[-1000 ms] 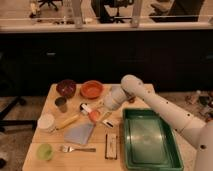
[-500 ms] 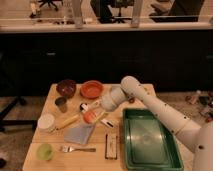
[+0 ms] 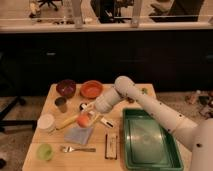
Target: Place apple in plastic cup
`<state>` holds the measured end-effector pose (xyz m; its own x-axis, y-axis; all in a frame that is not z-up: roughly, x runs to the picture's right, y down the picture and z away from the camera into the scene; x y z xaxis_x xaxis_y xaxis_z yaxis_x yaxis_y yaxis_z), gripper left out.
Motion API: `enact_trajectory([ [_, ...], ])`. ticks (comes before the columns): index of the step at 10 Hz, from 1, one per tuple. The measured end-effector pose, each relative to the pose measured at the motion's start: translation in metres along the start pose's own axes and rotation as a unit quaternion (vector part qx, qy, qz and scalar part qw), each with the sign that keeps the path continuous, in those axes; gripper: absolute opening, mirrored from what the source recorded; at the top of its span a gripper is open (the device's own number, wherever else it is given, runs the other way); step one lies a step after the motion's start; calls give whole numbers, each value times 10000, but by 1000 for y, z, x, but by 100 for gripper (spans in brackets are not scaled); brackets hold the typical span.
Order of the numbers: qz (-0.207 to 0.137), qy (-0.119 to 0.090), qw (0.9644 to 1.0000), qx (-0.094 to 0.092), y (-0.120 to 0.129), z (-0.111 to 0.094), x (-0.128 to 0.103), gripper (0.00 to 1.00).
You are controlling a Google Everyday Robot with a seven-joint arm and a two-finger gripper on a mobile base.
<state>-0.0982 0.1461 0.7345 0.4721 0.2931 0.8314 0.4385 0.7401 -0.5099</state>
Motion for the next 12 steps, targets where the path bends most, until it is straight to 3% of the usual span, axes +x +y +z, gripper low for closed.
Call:
enact_trajectory([
  [4, -319, -27, 9981, -529, 6, 44, -30, 0],
  [6, -407, -37, 9966, -713, 10, 53, -37, 0],
  [12, -414, -40, 9967, -699, 10, 52, -37, 0],
])
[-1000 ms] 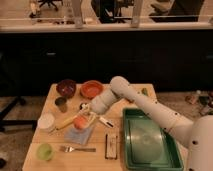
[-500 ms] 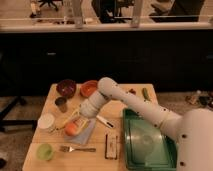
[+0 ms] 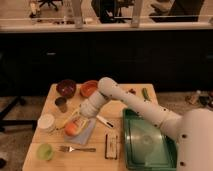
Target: Place apple in plastic cup
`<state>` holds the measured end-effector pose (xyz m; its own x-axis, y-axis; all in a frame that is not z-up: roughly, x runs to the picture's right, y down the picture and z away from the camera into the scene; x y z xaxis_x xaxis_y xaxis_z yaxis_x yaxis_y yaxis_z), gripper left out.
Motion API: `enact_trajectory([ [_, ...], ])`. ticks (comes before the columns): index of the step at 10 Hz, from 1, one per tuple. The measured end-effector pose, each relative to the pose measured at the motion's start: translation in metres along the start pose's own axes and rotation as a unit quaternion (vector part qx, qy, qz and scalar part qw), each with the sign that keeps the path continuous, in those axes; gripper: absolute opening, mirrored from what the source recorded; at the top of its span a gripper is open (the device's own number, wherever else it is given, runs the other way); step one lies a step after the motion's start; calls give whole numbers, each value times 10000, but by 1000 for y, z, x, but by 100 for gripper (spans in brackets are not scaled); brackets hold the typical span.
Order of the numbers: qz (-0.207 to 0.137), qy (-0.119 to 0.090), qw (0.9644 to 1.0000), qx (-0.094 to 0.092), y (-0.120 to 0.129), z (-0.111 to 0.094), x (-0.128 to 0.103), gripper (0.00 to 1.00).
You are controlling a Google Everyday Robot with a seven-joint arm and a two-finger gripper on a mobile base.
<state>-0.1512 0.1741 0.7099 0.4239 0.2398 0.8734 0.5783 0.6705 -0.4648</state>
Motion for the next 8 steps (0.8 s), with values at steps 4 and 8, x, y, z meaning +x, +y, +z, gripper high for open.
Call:
enact_trajectory([
  [4, -93, 0, 9999, -133, -2, 9, -7, 0],
  [8, -346, -22, 9981, -507, -9, 45, -35, 0],
])
